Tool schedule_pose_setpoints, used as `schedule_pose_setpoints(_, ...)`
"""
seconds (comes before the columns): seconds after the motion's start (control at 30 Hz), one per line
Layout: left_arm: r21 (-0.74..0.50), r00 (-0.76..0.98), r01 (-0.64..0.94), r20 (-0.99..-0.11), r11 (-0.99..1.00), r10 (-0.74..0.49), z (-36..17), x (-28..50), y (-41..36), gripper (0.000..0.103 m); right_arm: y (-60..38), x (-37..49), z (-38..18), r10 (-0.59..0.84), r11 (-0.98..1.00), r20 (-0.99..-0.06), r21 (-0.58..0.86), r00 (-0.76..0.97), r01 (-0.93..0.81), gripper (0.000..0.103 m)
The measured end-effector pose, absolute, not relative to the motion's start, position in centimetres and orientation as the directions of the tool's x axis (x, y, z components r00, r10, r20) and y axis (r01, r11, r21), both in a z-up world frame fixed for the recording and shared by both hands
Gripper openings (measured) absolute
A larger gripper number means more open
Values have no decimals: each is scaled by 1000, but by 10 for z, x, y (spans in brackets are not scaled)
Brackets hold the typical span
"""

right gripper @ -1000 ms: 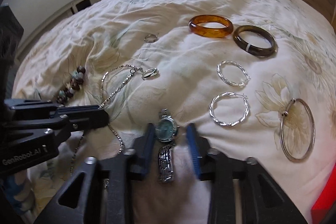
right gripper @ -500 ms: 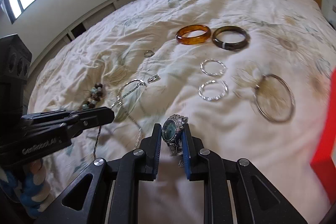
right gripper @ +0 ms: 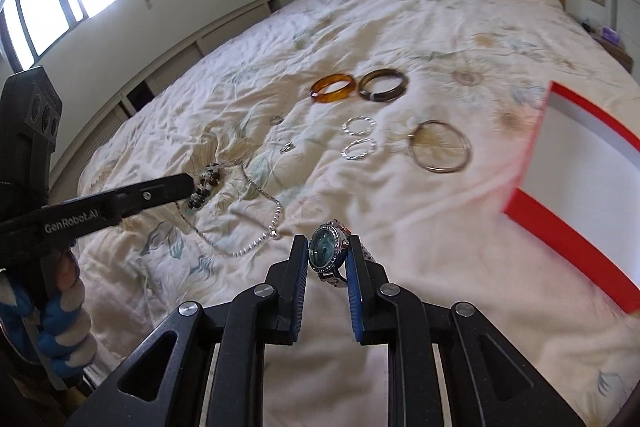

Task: Organize jewelry
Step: 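Carry the necklace and watch into the red box with both tools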

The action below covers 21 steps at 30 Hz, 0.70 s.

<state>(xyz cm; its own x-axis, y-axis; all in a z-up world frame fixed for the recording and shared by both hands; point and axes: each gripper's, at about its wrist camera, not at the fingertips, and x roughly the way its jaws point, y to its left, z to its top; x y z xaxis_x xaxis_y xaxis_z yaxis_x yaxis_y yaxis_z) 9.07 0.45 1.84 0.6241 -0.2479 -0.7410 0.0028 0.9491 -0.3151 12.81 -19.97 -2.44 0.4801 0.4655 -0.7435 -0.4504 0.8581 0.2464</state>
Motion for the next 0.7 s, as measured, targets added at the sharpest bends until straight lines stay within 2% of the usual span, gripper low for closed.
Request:
schedule_pose_setpoints(0.43,-361,677,180,-630,915,-381,103,59,-48,2,-275,73,26,393,913,-692,217,606,-345,19)
schedule_pose_setpoints(0.7,-332,660,319,-594,887,-460,140,67,-114,2,-328,62,35,333,943,-681,215,653,-256,19)
